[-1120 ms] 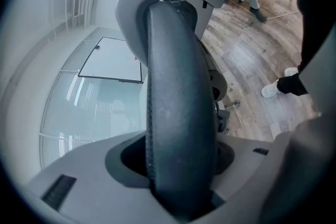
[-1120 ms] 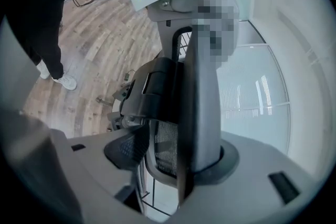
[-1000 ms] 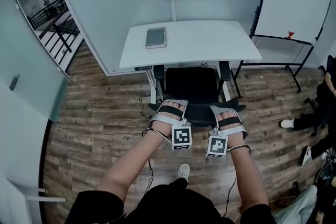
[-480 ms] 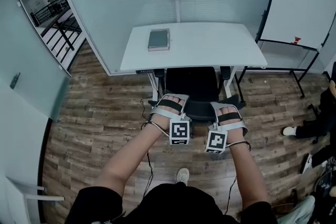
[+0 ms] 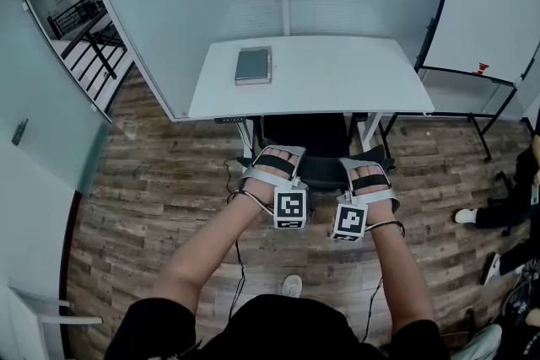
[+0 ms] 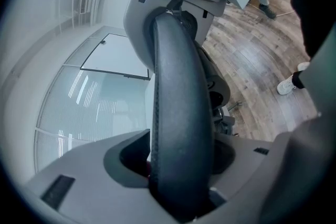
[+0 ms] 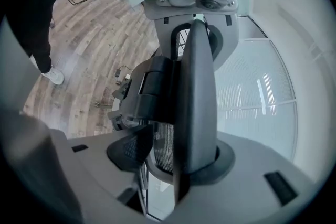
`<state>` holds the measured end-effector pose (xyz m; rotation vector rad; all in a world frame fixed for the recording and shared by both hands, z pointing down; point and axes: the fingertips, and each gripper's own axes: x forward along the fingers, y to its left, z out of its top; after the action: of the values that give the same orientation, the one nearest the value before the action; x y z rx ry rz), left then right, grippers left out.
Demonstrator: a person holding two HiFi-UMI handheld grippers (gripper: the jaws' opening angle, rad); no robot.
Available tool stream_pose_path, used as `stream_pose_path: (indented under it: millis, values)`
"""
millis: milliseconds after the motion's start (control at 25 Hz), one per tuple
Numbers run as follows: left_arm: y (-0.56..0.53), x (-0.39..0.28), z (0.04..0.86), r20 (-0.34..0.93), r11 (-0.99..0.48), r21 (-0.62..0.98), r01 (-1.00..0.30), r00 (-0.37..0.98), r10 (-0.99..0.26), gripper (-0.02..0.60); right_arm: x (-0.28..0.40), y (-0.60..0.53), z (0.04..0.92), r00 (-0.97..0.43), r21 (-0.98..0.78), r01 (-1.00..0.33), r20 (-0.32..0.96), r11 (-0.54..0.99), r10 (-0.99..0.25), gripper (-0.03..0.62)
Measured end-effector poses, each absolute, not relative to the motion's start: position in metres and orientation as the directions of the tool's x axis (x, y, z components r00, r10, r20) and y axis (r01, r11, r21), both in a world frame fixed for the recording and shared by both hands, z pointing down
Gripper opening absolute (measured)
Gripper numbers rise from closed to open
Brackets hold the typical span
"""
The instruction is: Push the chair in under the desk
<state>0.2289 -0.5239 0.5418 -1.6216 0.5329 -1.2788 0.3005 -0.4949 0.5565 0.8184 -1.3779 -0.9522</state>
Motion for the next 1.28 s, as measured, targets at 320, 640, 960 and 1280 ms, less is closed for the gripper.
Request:
stream_pose_path:
  millis: [320,640,960,1280]
  values:
    - [-0.564,0.225,0.539,0.468,-0.418,-0.883,0.212,0.350,-0.811,0.244,0.299,-0.534,0.556,-0.031,0.915,0.075,0.400,0.397,-0.916,0.216]
    - [-0.596,0.224,0.538,0.475,-0.428,-0.880,0.207,0.335,-0.814,0.245,0.296,-0.566,0.551,-0.042,0.918,0.056,0.394,0.392,-0.918,0.212]
    - [-0.629,0.232,0.536,0.477,-0.439,-0.879,0.185,0.333,-0.814,0.252,0.305,-0.602,0.551,-0.052,0.917,0.074,0.397,0.393,-0.916,0.199]
    - [-0.662,0.240,0.539,0.476,-0.445,-0.879,0.168,0.303,-0.826,0.256,0.314,-0.637,0.555,-0.072,0.913,0.082,0.406,0.400,-0.911,0.215]
